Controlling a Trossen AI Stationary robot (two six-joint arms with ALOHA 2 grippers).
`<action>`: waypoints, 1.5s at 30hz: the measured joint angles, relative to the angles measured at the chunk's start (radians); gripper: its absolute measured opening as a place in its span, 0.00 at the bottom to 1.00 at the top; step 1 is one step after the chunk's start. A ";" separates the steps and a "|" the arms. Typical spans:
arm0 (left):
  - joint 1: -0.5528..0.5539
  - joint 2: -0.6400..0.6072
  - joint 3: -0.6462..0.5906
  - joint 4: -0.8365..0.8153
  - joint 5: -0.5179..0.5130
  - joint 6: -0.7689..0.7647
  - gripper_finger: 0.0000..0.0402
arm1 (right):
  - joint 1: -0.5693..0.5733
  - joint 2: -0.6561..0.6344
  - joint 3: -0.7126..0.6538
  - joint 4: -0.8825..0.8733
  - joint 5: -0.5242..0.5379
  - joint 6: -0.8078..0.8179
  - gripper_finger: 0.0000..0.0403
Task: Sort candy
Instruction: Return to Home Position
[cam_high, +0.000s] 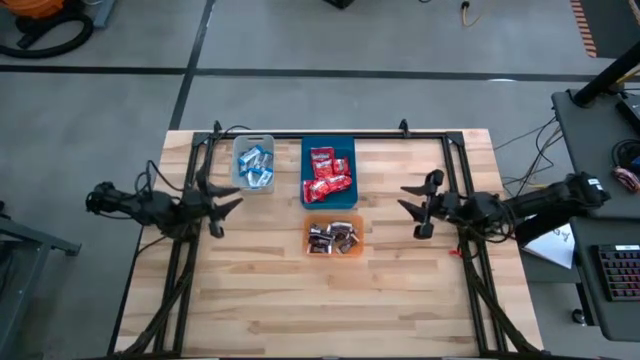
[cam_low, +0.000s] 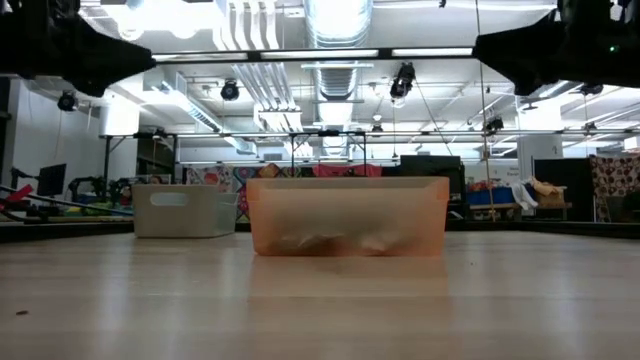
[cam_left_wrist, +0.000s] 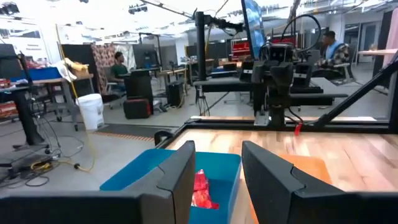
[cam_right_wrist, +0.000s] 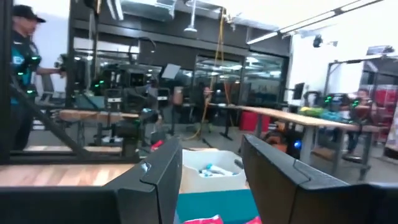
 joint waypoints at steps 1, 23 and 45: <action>0.000 0.001 -0.004 0.002 0.000 -0.006 0.29 | 0.000 -0.015 0.000 -0.024 -0.017 0.006 0.39; 0.000 0.042 -0.065 0.005 0.003 -0.098 0.29 | 0.002 -0.222 0.004 -0.077 0.067 -0.248 0.39; 0.000 0.069 -0.064 0.002 0.002 -0.099 0.29 | -0.088 -0.536 -0.001 -0.720 -0.330 0.084 0.39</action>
